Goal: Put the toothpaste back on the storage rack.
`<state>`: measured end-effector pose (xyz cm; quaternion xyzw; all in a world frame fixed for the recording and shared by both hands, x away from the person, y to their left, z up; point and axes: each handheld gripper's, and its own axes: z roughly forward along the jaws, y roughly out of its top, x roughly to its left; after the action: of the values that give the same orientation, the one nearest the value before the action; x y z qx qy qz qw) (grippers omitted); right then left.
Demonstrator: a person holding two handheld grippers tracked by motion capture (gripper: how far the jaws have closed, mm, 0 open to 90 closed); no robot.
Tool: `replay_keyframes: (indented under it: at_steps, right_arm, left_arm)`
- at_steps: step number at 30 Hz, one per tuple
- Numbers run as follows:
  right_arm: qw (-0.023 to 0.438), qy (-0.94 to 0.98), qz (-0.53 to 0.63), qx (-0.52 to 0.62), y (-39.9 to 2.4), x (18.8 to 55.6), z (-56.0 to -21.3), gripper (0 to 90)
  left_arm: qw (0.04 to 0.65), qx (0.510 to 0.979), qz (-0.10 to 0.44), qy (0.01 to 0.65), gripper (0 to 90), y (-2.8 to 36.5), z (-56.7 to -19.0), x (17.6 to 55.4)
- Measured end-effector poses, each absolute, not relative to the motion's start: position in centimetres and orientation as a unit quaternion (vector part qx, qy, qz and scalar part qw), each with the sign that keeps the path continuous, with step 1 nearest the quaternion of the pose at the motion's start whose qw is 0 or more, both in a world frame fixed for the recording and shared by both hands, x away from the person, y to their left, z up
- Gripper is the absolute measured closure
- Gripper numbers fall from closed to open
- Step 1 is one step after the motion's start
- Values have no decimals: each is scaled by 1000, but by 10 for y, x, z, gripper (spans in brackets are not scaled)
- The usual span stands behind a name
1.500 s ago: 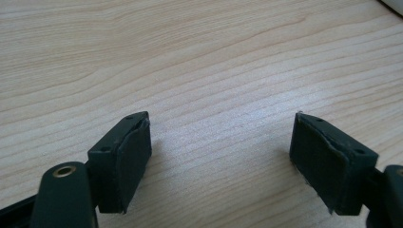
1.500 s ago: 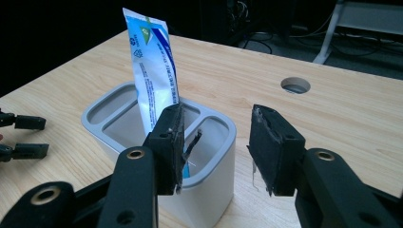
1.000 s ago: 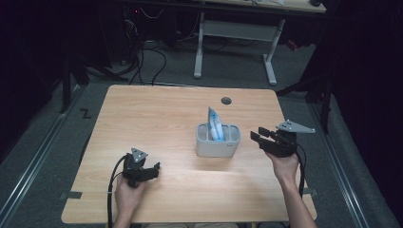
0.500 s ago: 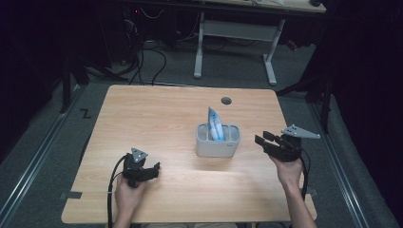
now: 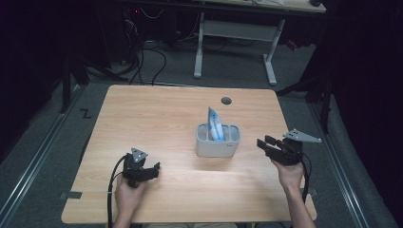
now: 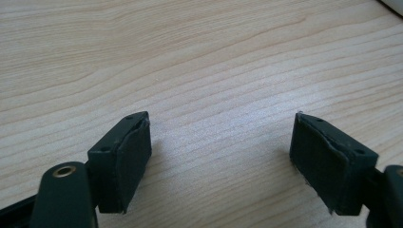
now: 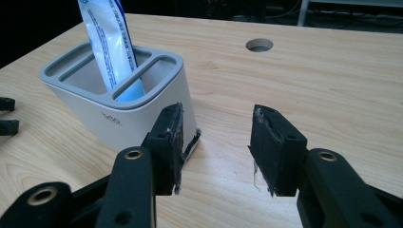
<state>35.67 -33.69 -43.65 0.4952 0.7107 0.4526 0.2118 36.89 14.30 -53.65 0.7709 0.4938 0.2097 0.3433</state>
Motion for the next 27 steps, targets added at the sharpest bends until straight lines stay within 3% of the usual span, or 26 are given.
replay_keyframes:
  at_steps: [27]
  right_arm:
    - [201,713,436,512,-336,357,-466,557]
  left_arm:
    - [344,771,209,493,218,143,-536,369]
